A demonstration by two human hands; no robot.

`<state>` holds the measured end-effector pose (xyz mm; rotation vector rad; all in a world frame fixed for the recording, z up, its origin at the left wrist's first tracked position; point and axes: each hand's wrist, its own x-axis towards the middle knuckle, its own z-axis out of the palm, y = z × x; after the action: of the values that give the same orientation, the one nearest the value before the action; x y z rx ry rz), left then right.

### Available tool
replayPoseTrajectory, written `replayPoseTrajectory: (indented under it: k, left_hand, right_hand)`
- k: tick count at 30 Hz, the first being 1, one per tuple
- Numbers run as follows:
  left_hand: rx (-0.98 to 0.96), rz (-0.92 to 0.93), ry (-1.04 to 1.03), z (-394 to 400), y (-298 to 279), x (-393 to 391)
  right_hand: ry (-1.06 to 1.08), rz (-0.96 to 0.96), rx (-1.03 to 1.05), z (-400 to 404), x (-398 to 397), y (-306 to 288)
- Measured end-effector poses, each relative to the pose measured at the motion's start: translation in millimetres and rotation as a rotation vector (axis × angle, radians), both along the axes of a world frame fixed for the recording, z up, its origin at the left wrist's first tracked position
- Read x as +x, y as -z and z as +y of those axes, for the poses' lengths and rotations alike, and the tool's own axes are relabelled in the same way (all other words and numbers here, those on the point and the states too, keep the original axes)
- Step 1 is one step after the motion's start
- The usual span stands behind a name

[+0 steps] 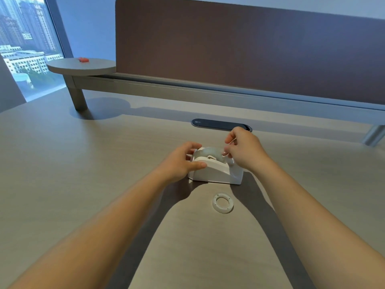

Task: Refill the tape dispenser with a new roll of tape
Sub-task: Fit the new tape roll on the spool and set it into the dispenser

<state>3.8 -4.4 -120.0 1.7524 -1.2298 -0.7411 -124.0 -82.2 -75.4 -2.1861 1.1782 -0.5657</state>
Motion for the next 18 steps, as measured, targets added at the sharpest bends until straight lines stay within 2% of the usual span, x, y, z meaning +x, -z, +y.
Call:
replayPoseTrajectory:
  k: [5, 8, 12, 18]
  left_hand:
    - [0.005, -0.003, -0.001, 2, 0, -2]
    - [0.011, -0.012, -0.008, 1, -1, -2]
    - [0.017, -0.029, -0.014, 2, -2, -3]
    - [0.031, -0.025, -0.01, 3, -3, -4]
  right_hand:
    - [-0.088, 0.371, -0.106, 4, 2, -4]
    - [-0.104, 0.498, -0.176, 8, 6, -4]
    - [-0.078, 0.528, -0.182, 6, 8, -5]
    - [0.04, 0.461, -0.155, -2, 5, -7]
